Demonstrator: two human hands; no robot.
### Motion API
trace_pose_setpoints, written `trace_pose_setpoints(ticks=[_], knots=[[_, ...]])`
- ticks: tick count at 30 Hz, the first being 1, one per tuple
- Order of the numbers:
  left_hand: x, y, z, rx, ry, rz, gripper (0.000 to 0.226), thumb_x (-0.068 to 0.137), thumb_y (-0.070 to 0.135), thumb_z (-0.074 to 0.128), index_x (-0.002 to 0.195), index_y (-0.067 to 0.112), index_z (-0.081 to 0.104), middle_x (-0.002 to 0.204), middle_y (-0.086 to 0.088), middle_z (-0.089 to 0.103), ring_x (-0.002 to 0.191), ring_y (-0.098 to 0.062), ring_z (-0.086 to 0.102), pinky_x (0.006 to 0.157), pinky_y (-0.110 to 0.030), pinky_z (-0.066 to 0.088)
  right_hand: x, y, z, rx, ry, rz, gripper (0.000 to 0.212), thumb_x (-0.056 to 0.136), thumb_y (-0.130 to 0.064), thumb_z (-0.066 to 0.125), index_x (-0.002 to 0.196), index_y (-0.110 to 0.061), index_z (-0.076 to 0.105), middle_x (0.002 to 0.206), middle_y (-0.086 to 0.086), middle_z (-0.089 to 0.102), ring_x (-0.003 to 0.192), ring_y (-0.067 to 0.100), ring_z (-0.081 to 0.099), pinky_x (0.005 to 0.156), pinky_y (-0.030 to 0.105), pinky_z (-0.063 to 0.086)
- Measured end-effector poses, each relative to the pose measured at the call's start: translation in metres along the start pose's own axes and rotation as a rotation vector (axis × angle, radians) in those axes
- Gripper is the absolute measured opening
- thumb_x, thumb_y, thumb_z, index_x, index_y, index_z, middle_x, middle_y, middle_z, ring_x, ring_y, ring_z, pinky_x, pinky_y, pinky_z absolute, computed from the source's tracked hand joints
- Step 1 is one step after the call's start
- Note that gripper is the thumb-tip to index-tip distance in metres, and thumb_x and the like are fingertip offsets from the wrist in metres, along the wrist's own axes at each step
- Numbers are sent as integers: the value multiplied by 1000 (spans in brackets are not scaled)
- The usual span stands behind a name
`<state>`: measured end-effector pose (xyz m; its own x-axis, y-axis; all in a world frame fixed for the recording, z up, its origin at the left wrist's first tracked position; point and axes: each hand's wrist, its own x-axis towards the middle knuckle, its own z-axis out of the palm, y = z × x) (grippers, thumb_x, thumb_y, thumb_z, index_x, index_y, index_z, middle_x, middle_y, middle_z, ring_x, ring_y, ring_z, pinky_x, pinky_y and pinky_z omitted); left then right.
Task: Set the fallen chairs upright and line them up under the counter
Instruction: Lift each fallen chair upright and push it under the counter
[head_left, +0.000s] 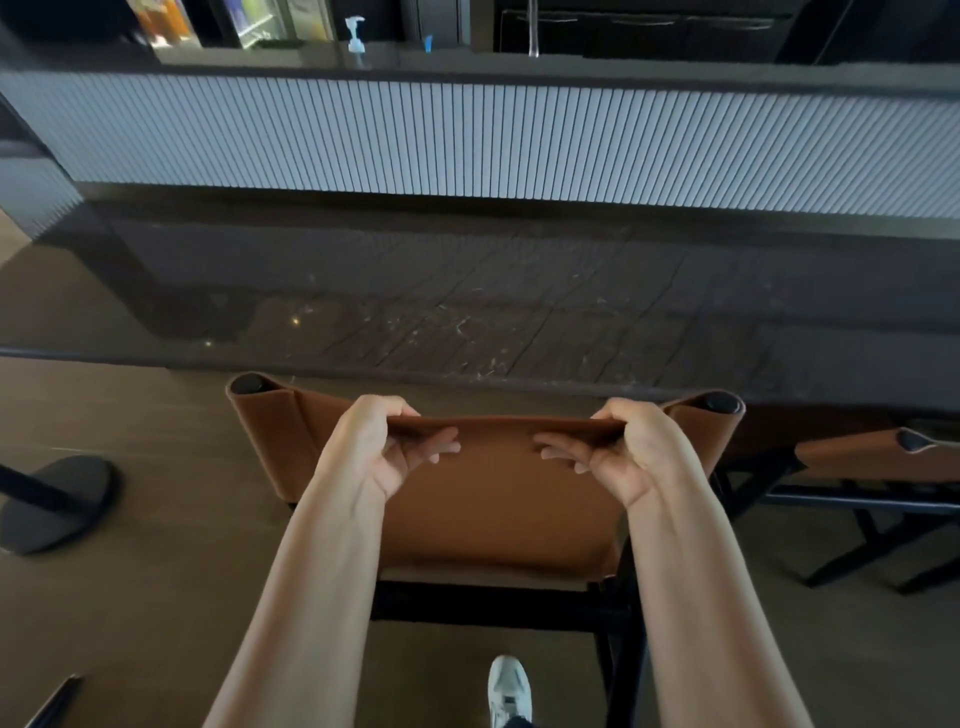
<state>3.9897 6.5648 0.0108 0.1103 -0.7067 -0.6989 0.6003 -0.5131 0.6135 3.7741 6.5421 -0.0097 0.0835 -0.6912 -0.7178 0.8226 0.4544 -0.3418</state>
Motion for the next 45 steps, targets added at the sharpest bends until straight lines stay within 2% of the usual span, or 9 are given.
trace_pose_setpoints(ticks=[4,10,18,23,27,32,38,41,45], knots=[[27,-3,32,-74,-26,-1,16,88,-9,38,98,-11,51,128,-47,42,96,-55,62,57,-39,61,24,-32,3,-128,4,-83,22,89,10,40,109,4,42,122,36,35,118,69,35,50,62,52],[80,-18,65,-134,-48,-11,24,86,-13,41,107,-7,49,133,-35,44,112,-56,54,53,-42,58,54,-61,-15,-181,46,-215,31,81,14,45,110,2,51,110,32,51,76,51,68,59,53,58],[128,-39,81,-41,2,-59,16,86,-13,44,82,-1,52,82,-19,58,87,-43,64,52,-40,59,99,-67,-37,-133,121,-167,16,83,15,42,92,5,50,102,33,52,87,52,66,56,49,58],[142,-29,87,-45,-37,-63,20,87,-11,46,105,-3,49,97,-24,55,111,-51,57,54,-38,58,111,-77,-30,-108,98,-169,19,84,16,42,95,5,52,107,31,49,101,56,58,58,51,58],[150,-15,93,-48,-59,-99,16,95,2,53,111,0,52,121,-31,51,112,-53,56,53,-41,58,117,-84,-18,-114,122,-197,19,84,15,42,97,4,52,98,24,48,100,52,59,57,49,59],[159,3,79,-137,-114,-241,60,94,28,59,141,4,31,127,-44,42,97,-59,60,69,-47,60,121,-85,-16,-159,163,-200,21,84,12,47,104,6,51,105,31,51,103,56,61,57,45,59],[167,27,54,-169,-191,-324,89,74,53,74,124,-8,33,118,-50,44,100,-58,60,69,-45,60,120,-70,2,-121,263,-258,30,79,-12,80,99,-4,59,109,18,55,90,35,67,61,42,61],[170,35,49,-136,-202,-384,78,77,49,73,111,-14,40,107,-52,52,100,-54,62,70,-45,61,123,-68,14,-186,277,-201,30,82,-6,74,108,-6,59,111,18,54,94,35,63,65,49,60],[175,39,49,-85,-233,-412,75,85,47,67,114,-18,42,104,-49,56,98,-48,65,72,-43,60,126,-75,19,-129,283,-184,41,87,0,65,125,-1,50,124,28,46,113,49,53,57,53,56]])
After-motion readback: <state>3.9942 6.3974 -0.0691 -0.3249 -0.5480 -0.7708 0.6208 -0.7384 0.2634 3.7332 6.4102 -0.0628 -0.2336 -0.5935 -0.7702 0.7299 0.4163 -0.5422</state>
